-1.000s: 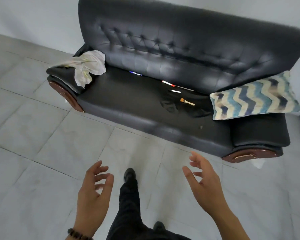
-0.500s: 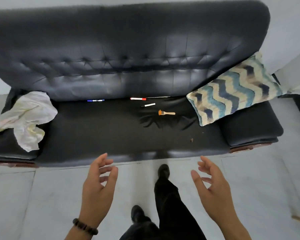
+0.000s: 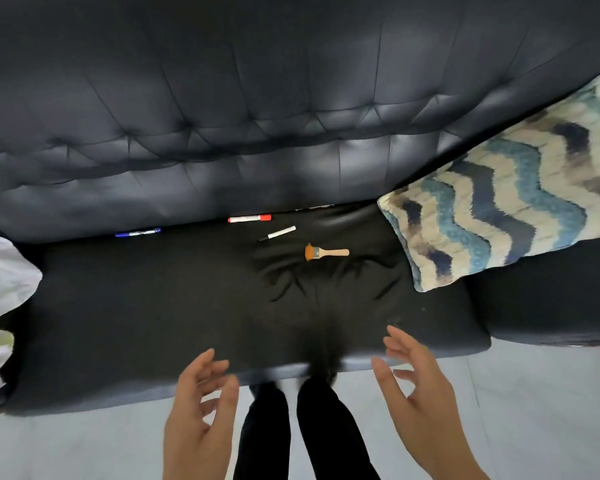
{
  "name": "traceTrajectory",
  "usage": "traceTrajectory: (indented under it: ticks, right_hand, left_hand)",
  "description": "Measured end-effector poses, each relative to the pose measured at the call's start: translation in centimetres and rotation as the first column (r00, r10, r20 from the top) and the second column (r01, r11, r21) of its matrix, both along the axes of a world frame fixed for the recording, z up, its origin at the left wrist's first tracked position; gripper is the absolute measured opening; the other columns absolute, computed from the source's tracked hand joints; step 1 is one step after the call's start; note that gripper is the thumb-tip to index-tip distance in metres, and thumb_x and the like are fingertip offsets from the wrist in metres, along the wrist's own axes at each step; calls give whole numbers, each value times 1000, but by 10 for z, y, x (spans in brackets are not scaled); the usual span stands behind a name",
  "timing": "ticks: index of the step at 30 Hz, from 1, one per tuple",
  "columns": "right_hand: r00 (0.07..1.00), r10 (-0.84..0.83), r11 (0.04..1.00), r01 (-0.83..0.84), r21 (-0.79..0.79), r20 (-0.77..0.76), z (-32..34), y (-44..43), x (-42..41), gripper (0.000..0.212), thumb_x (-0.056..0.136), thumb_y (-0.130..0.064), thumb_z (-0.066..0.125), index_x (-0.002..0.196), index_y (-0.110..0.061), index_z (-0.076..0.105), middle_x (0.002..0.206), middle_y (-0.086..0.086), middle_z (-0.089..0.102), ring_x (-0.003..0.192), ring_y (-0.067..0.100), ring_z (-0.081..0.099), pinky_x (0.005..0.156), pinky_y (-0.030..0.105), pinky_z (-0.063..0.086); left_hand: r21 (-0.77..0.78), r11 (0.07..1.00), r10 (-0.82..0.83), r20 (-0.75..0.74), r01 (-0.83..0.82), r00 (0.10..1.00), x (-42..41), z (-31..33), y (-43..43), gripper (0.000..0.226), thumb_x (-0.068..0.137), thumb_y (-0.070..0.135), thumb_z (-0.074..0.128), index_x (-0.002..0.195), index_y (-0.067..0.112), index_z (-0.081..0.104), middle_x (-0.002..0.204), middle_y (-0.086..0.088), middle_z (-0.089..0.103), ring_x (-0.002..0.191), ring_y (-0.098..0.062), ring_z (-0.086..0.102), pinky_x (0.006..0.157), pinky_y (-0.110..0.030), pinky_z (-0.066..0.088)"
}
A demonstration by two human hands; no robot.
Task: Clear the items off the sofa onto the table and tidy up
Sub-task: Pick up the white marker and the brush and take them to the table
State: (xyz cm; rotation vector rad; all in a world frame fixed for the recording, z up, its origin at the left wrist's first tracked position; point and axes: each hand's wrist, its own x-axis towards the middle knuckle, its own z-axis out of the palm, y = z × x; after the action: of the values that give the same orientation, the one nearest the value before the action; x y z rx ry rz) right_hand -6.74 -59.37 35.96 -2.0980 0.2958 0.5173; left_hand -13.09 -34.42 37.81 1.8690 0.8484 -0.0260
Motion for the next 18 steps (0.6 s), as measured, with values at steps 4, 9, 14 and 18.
traceTrajectory:
  ticks: [4, 9, 14, 18]
  right_hand:
    - [999, -48, 998, 48, -36, -12, -91, 18, 40, 42, 79, -47, 58, 119, -54, 44, 120, -27, 57, 111, -13, 51, 85, 12, 47]
    - [999, 35, 989, -32, -142, 21, -237, 45, 92, 44, 90, -46, 53, 132, -38, 48, 120, -22, 53, 113, -5, 53, 91, 24, 50]
    - [979, 183, 937, -145, -318, 92, -371, 79, 149, 48, 95, -32, 58, 140, -20, 46, 131, -2, 50, 112, 17, 56, 93, 38, 50]
    - [926, 372, 782, -280, -557, 57, -446, 96, 181, 56, 99, -32, 50, 149, -14, 34, 154, 14, 33, 145, 32, 26, 115, 51, 26]
  left_hand:
    - [-35, 998, 42, -8, -42, 999, 53, -104, 6, 50, 77, 16, 69, 102, 57, 57, 99, 13, 69, 82, -3, 66, 70, -14, 52]
    - [-88, 996, -20, -29, 18, 999, 126, -258, 19, 43, 87, 10, 68, 119, 33, 52, 110, 6, 64, 95, 0, 62, 72, -5, 46]
    - [217, 938, -256, -86, 269, 963, 208, -389, 41, 53, 90, 21, 63, 139, 13, 43, 136, -3, 47, 128, -17, 45, 104, -27, 41]
    - [447, 771, -459, -106, 454, 882, 258, -455, 50, 67, 93, 32, 58, 149, 8, 30, 156, -9, 28, 147, -24, 17, 120, -40, 17]
